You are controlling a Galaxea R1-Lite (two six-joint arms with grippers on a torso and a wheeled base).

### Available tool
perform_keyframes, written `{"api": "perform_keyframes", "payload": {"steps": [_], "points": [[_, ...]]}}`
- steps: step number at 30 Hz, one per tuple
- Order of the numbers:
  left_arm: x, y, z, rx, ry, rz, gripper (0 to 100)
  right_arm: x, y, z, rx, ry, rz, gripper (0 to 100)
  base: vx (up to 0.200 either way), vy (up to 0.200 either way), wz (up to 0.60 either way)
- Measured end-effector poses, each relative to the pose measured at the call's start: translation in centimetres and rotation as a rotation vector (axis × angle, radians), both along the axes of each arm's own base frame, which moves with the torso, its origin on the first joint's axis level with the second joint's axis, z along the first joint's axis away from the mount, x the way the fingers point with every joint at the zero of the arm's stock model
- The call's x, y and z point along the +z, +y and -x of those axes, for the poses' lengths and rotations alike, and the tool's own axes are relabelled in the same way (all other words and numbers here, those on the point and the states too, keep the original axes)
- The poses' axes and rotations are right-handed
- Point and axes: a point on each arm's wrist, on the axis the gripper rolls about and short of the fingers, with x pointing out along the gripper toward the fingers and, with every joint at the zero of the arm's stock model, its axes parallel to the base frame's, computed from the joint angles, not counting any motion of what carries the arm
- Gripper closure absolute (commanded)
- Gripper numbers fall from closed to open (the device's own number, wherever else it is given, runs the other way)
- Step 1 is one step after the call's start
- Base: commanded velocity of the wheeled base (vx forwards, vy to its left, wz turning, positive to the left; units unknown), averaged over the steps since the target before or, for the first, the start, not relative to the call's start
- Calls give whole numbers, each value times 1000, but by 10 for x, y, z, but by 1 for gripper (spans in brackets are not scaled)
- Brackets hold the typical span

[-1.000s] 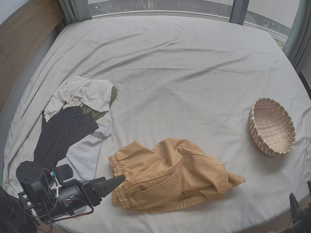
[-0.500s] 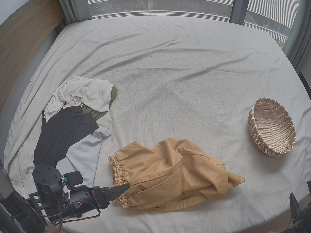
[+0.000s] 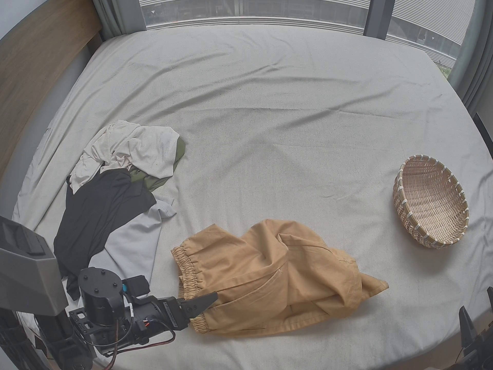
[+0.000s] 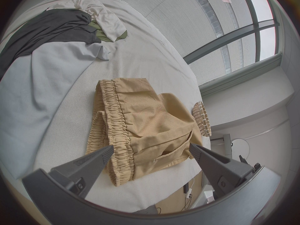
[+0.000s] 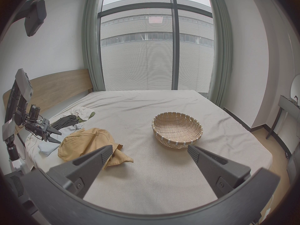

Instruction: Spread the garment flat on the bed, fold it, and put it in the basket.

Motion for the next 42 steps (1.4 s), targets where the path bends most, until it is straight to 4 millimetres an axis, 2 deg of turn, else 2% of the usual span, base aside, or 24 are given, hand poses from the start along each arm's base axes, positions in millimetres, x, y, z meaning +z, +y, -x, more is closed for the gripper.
{"api": "perform_keyframes", "payload": {"steps": [19,26,36,42], "points": [[-15,-3,-1,-9,59,-36,0,0,0,0,0,0,-1,0,0,0,0],[-19,-11,-2,-38,61,-31,0,0,0,0,0,0,-1,0,0,0,0],[-11,-30,-9,-71,2,25,0,0,0,0,0,0,-1,0,0,0,0],[5,-36,-18,-61,-64,93,0,0,0,0,0,0,-1,0,0,0,0]]}}
